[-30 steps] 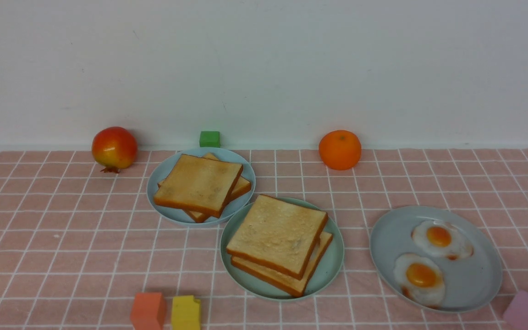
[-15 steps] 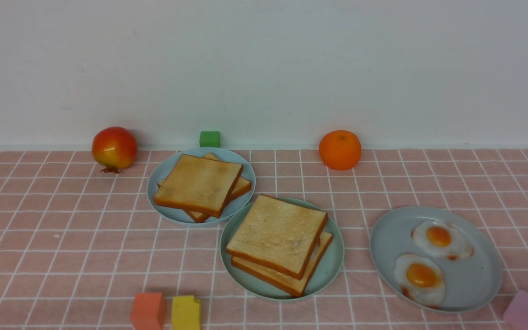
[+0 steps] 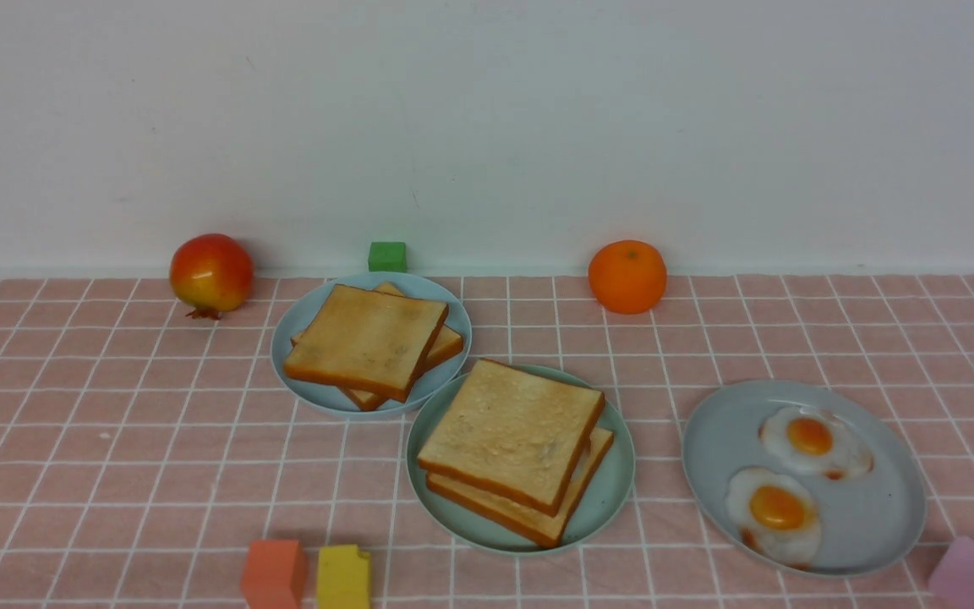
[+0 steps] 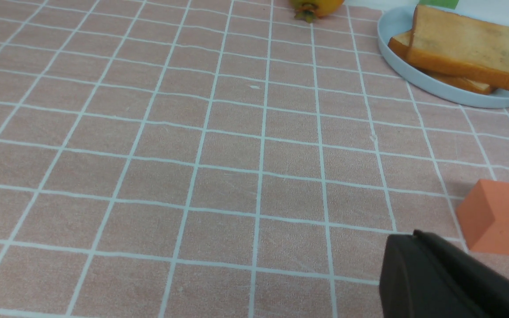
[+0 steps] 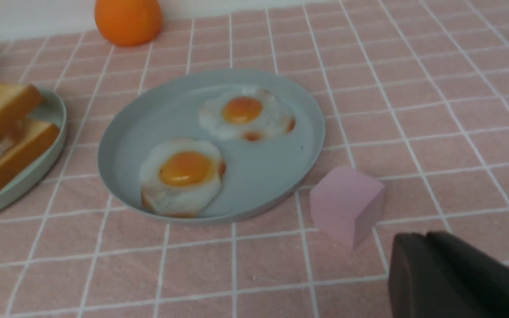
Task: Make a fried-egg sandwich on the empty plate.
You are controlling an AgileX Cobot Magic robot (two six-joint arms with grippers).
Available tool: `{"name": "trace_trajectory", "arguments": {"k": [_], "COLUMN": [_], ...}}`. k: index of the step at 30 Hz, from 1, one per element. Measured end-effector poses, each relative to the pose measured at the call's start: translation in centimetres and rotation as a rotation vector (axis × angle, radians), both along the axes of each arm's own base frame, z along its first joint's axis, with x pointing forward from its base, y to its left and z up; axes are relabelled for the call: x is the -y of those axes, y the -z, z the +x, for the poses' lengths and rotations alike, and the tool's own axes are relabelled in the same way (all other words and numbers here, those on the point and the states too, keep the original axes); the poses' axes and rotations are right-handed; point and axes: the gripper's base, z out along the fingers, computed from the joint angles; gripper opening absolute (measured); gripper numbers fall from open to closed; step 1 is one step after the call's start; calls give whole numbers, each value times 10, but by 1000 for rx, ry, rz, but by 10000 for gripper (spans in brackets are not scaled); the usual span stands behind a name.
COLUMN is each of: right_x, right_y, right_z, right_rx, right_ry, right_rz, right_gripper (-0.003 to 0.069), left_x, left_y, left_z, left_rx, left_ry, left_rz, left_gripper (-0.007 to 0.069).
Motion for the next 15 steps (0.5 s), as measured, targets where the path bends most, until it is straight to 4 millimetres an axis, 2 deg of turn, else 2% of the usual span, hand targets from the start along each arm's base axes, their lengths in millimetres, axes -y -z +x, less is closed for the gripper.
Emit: {"name": "trace_trajectory", "arguments": {"k": [15], "right_x": [0], "right_y": [0], "right_z": [0], "right_rx": [-1], "right_ry": [1], "right_rz": [-11], "right_gripper": [95], "left_x": [0], "left_y": [0], "left_z": [0], "left_rx": [0], "left_ry": [0], "left_rz": [0], "left_gripper": [20]}}
